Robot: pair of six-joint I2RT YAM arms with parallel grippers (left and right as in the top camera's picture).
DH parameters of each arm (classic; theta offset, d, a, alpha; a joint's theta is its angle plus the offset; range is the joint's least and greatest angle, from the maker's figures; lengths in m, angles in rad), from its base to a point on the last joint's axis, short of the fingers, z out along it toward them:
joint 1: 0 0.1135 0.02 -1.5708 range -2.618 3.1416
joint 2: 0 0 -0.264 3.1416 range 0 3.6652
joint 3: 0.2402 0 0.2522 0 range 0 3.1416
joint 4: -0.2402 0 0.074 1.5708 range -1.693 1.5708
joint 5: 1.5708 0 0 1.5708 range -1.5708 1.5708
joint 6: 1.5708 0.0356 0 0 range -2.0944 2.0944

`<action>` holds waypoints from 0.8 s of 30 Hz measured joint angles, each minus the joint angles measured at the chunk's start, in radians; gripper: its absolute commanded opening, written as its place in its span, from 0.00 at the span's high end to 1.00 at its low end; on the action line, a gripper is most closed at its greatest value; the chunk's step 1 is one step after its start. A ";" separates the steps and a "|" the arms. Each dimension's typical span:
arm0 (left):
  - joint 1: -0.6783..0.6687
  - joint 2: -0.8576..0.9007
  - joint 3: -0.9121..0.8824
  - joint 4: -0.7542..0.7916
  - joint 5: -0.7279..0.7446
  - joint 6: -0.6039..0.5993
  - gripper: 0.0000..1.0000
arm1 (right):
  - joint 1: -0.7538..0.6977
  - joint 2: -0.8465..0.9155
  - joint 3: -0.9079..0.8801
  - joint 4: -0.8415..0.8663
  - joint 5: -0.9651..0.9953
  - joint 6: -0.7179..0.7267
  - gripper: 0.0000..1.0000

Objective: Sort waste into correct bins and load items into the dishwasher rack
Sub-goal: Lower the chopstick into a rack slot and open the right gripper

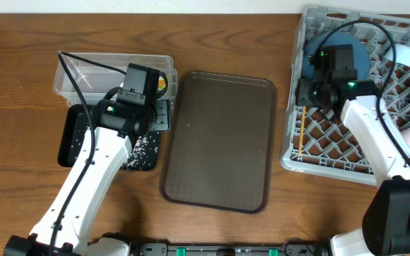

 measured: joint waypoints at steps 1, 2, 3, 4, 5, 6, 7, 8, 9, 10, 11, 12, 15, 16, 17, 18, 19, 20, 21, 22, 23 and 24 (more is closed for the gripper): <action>0.000 0.000 0.000 0.000 0.003 0.001 0.35 | -0.005 0.000 0.000 -0.008 -0.003 -0.001 0.53; 0.000 0.000 0.000 -0.001 0.005 0.003 0.35 | -0.010 0.000 0.000 -0.015 -0.014 -0.011 0.56; 0.000 0.000 0.000 -0.001 0.008 0.003 0.35 | -0.015 0.000 0.000 -0.017 -0.031 -0.027 0.61; 0.000 0.000 0.000 -0.002 0.009 0.003 0.35 | -0.016 0.000 0.000 -0.018 -0.057 -0.046 0.66; 0.000 0.000 0.000 -0.002 0.011 0.003 0.35 | -0.017 0.000 0.000 -0.019 -0.085 -0.066 0.79; 0.000 0.000 0.000 -0.002 0.011 0.003 0.35 | -0.017 0.000 0.000 -0.026 -0.131 -0.095 0.92; 0.000 0.000 0.000 -0.002 0.011 0.003 0.35 | -0.015 0.000 0.000 -0.032 -0.167 -0.122 0.99; 0.000 0.000 0.000 -0.003 0.012 0.003 0.35 | -0.014 0.000 0.000 -0.036 -0.192 -0.135 0.99; 0.000 0.000 0.000 -0.005 0.012 0.003 0.35 | -0.013 0.000 0.000 -0.039 -0.223 -0.155 0.99; 0.000 0.000 0.000 -0.006 0.012 0.003 0.35 | -0.007 0.000 0.000 -0.039 -0.239 -0.164 0.98; 0.000 0.000 0.000 -0.008 0.012 0.003 0.35 | 0.000 0.000 0.000 -0.040 -0.250 -0.177 0.99; 0.000 0.000 0.000 -0.009 0.012 0.003 0.35 | 0.008 0.000 0.000 -0.042 -0.259 -0.185 0.99; 0.000 0.000 0.000 -0.018 0.012 0.003 0.35 | 0.035 0.000 0.000 -0.071 -0.284 -0.205 0.99; 0.000 0.000 0.000 -0.021 0.012 0.003 0.35 | 0.040 0.000 0.000 -0.088 -0.291 -0.208 0.99; 0.000 0.000 0.000 -0.024 0.013 0.003 0.35 | 0.045 0.000 0.000 -0.103 -0.294 -0.212 0.99; 0.000 0.000 0.000 -0.025 0.013 0.003 0.35 | 0.046 0.000 0.000 -0.121 -0.294 -0.213 0.99; 0.000 0.000 0.000 -0.026 0.013 0.003 0.35 | 0.047 0.000 -0.001 -0.144 -0.291 -0.216 0.99; 0.000 0.000 0.000 -0.026 0.013 0.003 0.35 | 0.047 0.000 -0.002 -0.158 -0.288 -0.217 0.99; 0.000 0.000 0.000 -0.026 0.014 0.003 0.35 | 0.047 0.000 -0.003 -0.183 -0.272 -0.216 0.99; 0.000 0.000 0.000 -0.026 0.014 0.003 0.35 | 0.047 0.000 -0.003 -0.206 -0.259 -0.213 0.99; 0.000 0.000 0.000 -0.026 0.014 0.003 0.35 | 0.047 0.000 -0.007 -0.232 -0.236 -0.207 0.99; 0.000 0.000 0.000 -0.026 0.014 0.003 0.35 | 0.047 0.000 -0.008 -0.254 -0.218 -0.200 0.99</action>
